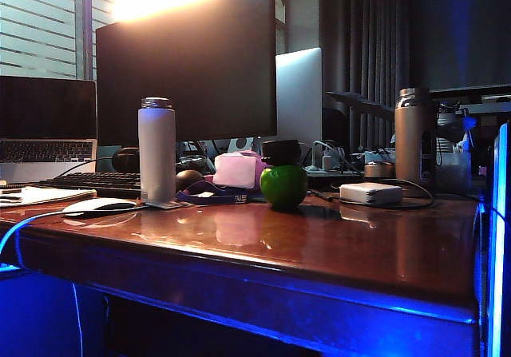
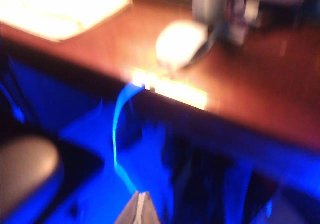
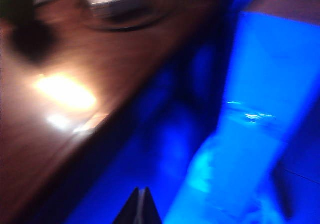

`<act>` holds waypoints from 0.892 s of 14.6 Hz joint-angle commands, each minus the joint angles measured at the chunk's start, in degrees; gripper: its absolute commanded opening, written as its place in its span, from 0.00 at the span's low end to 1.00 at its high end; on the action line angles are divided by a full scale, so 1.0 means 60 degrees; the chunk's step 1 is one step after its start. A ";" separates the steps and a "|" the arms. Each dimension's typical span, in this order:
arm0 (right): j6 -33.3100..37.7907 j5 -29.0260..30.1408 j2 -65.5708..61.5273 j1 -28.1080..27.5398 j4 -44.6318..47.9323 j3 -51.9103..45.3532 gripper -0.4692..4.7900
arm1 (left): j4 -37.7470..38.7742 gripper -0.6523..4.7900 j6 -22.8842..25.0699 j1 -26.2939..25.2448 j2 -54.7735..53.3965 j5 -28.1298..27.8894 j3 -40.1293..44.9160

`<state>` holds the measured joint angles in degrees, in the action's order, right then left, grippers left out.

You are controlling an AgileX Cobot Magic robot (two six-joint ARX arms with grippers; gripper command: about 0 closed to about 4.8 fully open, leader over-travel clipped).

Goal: Stack the black thermos bottle cap from the table onto the green apple.

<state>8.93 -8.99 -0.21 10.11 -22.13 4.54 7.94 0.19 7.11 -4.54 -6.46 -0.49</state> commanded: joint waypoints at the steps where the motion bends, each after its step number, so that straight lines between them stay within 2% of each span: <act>1: -0.0022 0.0011 0.0011 -0.0933 0.0018 -0.0076 0.09 | 0.0058 0.13 -0.0025 -0.0426 0.0794 0.0040 0.0025; 4: -0.0022 -0.0018 0.0011 -0.1413 0.0018 -0.0076 0.09 | 0.0011 0.13 -0.0029 -0.0998 0.0750 0.0018 0.0025; 13: -0.0022 -0.0007 0.0011 -0.1413 0.0015 -0.0076 0.09 | 0.0036 0.13 -0.0029 -0.0994 0.0747 0.0036 0.0025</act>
<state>8.93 -8.99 -0.21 1.67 -21.93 4.49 7.66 0.16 0.99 -0.21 -6.24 -0.45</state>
